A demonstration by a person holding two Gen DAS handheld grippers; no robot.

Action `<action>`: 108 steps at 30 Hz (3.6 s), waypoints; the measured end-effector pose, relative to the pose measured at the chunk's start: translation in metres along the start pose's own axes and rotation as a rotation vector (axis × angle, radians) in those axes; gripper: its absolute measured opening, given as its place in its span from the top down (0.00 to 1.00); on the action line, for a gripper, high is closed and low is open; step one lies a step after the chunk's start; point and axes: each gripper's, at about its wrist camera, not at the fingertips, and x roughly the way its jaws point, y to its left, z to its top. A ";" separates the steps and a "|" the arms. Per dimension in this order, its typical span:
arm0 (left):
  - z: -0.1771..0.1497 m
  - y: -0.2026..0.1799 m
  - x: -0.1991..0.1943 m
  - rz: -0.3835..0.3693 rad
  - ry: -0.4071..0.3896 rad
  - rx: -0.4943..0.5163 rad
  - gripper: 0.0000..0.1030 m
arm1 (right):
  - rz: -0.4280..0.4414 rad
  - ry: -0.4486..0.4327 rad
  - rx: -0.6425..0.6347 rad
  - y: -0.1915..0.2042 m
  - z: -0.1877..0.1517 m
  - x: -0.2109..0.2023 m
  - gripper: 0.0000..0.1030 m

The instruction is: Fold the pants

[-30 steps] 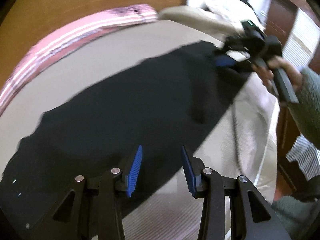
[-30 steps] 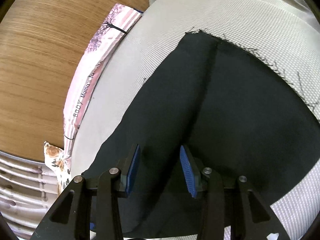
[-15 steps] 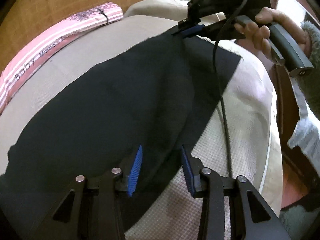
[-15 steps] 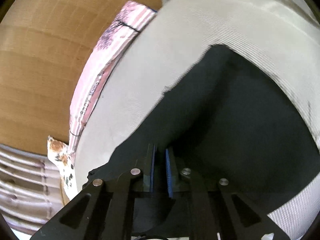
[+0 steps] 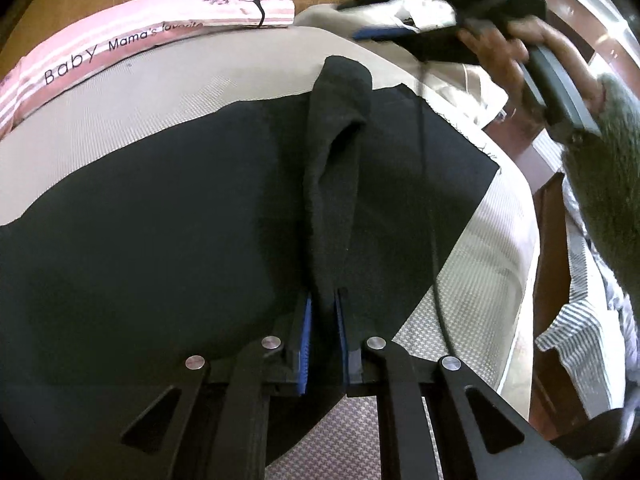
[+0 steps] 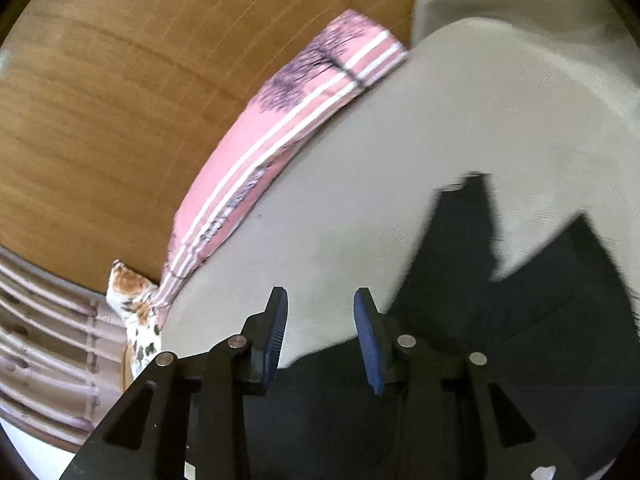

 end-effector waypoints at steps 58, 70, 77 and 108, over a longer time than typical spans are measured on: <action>-0.001 -0.004 -0.002 0.033 -0.006 0.011 0.89 | 0.071 -0.171 0.340 -0.102 -0.003 -0.003 0.95; -0.001 -0.019 -0.003 0.105 -0.007 0.079 0.89 | -0.041 -0.279 0.241 -0.105 -0.052 -0.099 0.96; -0.002 -0.026 -0.001 0.152 0.005 0.132 0.88 | -0.200 -0.290 0.289 -0.146 -0.114 -0.134 0.96; -0.004 -0.002 -0.075 0.102 -0.092 0.083 0.49 | -0.378 -0.269 0.204 -0.119 -0.118 -0.159 0.62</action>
